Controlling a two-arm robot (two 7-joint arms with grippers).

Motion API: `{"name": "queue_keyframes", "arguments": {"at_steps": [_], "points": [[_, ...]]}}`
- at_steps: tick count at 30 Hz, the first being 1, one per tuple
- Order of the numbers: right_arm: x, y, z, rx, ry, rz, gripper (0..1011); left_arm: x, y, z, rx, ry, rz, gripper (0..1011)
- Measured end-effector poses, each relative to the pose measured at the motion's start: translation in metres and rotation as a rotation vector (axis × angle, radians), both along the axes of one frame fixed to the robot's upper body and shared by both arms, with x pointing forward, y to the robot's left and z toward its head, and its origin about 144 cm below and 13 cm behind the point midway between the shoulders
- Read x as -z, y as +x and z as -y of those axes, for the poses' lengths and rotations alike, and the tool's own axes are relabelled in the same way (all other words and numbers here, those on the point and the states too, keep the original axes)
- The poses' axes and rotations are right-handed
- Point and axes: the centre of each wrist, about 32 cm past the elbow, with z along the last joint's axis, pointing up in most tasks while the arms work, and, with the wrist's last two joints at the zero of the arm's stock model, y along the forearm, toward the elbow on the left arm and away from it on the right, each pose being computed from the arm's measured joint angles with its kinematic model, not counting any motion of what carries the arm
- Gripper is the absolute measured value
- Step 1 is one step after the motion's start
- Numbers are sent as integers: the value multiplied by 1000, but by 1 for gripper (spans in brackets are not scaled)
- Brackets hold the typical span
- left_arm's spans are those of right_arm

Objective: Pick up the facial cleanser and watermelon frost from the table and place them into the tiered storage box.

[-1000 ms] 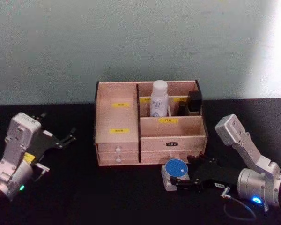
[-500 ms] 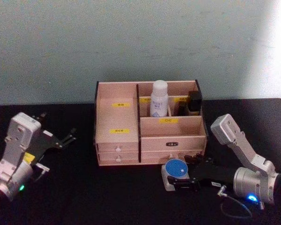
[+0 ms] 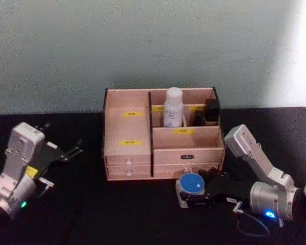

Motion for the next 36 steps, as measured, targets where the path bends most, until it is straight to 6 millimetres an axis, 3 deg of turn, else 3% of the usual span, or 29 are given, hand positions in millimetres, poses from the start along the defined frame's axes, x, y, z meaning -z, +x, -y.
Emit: {"name": "queue_keyframes", "arguments": {"at_steps": [27,36], "points": [[1,1,0,2,1,0,1000,0,0,0,0,0,0,1001],[1,1,0,2,1,-1,790,0,0,0,0,0,0,1001]]}}
